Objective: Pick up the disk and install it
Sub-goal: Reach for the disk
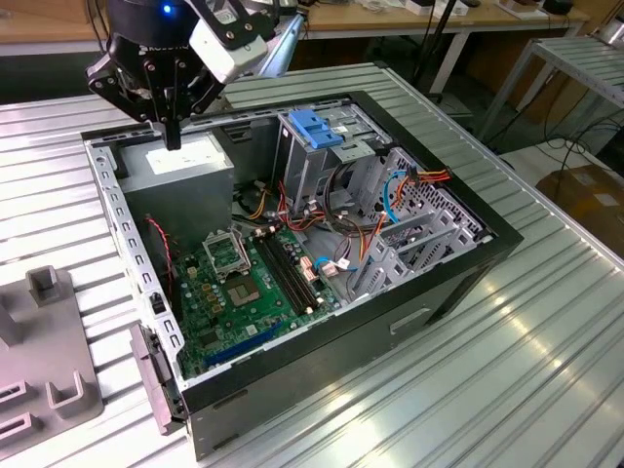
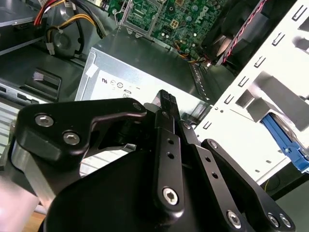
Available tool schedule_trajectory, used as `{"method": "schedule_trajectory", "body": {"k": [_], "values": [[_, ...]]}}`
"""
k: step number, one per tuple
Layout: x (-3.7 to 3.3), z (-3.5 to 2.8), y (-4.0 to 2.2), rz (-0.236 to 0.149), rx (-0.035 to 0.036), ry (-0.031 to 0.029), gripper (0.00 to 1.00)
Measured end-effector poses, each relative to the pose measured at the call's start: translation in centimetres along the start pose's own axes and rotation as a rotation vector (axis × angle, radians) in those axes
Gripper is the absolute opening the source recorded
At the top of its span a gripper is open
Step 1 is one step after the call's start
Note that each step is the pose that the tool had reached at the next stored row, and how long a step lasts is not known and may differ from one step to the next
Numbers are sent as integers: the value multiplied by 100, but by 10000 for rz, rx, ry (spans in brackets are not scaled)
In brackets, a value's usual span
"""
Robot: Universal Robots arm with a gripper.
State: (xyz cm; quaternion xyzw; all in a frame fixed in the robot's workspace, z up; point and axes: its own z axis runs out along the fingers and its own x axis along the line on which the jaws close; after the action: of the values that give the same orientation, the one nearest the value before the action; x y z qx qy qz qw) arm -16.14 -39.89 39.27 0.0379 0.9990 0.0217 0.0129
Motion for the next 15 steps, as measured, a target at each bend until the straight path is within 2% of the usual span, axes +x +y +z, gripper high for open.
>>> {"method": "schedule_trajectory", "body": {"k": [4, 10, 15], "values": [[31, -1, -3, 0, 1, 2, 10], [113, -1, -9, 0, 0, 2, 10], [148, -1, -11, 0, 0, 6, 10]]}}
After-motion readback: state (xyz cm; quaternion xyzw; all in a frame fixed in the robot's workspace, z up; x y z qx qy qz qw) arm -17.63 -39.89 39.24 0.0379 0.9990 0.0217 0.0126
